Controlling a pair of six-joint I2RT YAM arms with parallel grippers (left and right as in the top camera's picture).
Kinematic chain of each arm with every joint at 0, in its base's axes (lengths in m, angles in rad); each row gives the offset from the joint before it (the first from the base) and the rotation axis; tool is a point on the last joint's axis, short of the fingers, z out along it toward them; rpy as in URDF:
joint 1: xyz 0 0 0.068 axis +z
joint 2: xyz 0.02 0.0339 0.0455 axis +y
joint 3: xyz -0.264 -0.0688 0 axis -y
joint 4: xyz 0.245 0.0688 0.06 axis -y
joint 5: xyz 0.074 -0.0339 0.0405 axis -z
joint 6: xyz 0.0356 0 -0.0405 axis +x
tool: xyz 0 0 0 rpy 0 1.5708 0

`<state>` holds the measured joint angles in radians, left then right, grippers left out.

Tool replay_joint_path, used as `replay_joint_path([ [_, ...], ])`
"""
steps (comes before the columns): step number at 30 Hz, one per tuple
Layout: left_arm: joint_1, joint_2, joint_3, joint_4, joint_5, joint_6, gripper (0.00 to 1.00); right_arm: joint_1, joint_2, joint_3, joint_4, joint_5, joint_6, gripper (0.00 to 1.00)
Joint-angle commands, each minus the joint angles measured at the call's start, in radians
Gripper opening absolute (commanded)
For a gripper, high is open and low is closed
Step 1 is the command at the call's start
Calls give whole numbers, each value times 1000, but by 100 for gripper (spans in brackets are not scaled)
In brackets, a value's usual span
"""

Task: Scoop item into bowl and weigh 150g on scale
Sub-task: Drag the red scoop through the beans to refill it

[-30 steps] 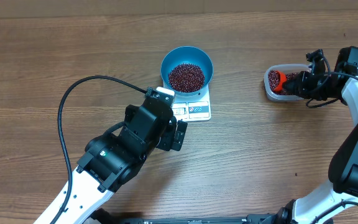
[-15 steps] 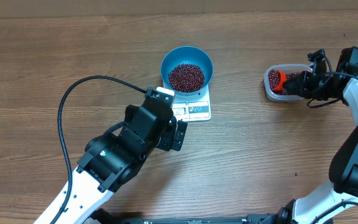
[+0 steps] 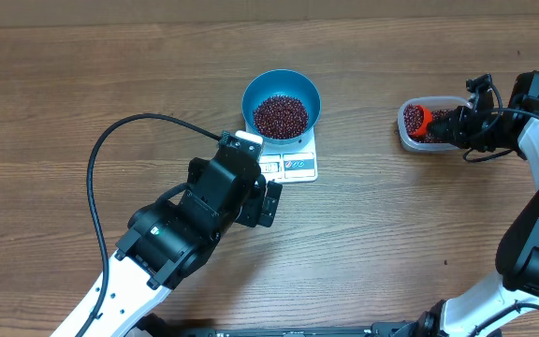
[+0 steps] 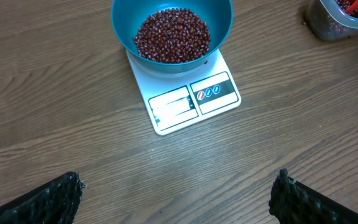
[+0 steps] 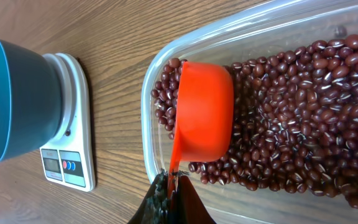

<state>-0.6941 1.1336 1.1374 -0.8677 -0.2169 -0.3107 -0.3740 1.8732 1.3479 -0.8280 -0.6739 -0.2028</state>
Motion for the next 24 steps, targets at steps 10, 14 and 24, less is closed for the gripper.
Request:
replay_joint_path([
  [10,0,5,-2,4,5,19,100,-45,104,-8,4,-158,22,4],
  [14,0,5,-2,4,5,19,99,-53,114,-8,12,-159,22,3],
  [24,0,5,-2,4,5,19,100,-115,144,-8,19,-280,18,4],
])
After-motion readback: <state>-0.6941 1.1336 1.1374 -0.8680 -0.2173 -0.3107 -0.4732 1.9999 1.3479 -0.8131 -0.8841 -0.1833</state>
